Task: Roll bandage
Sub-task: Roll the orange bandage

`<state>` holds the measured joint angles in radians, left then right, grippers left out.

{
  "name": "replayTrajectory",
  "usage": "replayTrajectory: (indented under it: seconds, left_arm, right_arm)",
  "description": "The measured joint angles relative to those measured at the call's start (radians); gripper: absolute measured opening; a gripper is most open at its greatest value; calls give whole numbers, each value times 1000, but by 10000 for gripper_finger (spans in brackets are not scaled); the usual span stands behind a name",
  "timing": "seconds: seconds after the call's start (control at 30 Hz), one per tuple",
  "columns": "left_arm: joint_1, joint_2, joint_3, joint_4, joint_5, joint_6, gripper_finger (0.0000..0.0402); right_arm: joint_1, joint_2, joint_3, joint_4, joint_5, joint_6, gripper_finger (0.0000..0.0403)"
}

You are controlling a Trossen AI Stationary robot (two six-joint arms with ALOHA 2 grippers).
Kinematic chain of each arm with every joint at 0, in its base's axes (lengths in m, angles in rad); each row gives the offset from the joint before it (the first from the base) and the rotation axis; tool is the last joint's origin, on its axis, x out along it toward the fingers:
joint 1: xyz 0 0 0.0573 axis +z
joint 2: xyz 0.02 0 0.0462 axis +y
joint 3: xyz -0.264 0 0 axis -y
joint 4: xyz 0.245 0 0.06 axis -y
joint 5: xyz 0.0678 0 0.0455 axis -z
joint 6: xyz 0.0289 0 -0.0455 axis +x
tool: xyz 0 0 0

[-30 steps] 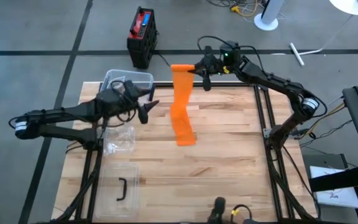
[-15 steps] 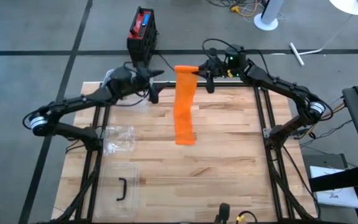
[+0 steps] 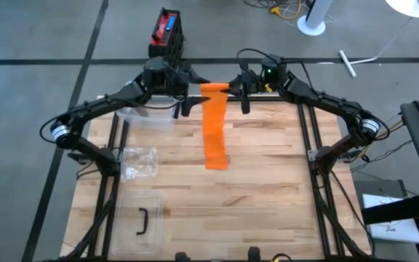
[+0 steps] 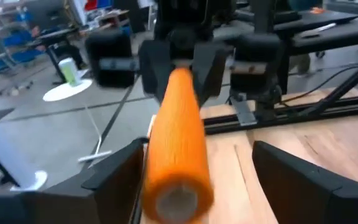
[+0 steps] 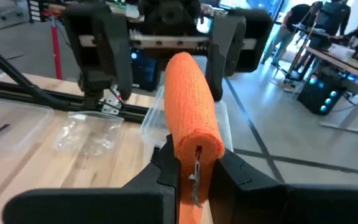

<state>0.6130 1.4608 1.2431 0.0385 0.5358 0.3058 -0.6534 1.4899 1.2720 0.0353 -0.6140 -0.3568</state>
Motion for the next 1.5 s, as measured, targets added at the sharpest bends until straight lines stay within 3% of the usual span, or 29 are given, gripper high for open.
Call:
replayTrajectory:
  seconds: [0.2, 0.47, 0.5, 0.63, 0.77, 0.97, 1.1, 1.23, 1.5]
  left_arm:
    - [5, 32, 53, -49, 1, 50, 218]
    - [5, 31, 52, -24, -1, 125, 36]
    - [5, 31, 52, -25, -2, 134, 27]
    - [4, 28, 52, -27, -14, 178, 43]
    - [0, 22, 52, -27, -79, 260, 67]
    - [-11, 19, 52, -31, -104, 347, 37]
    - [-13, 18, 51, -33, -108, 369, 33]
    - [-14, 18, 51, -28, -110, 367, 50]
    - [-19, 7, 50, -8, -103, 370, 41]
  right_arm:
    - [9, 0, 0, 1, -15, 25, 43]
    - [16, 0, -1, 7, -8, 87, 49]
    - [17, 0, -1, 6, -8, 111, 49]
    - [17, 0, 5, -8, -8, 242, 78]
    - [17, -6, 21, -5, -13, 402, 149]
    - [18, 0, 59, 4, -25, 637, 263]
    - [19, 0, 60, 8, -3, 682, 316]
    - [19, 0, 60, 8, 61, 739, 337]
    - [19, 0, 59, 33, 66, 808, 327]
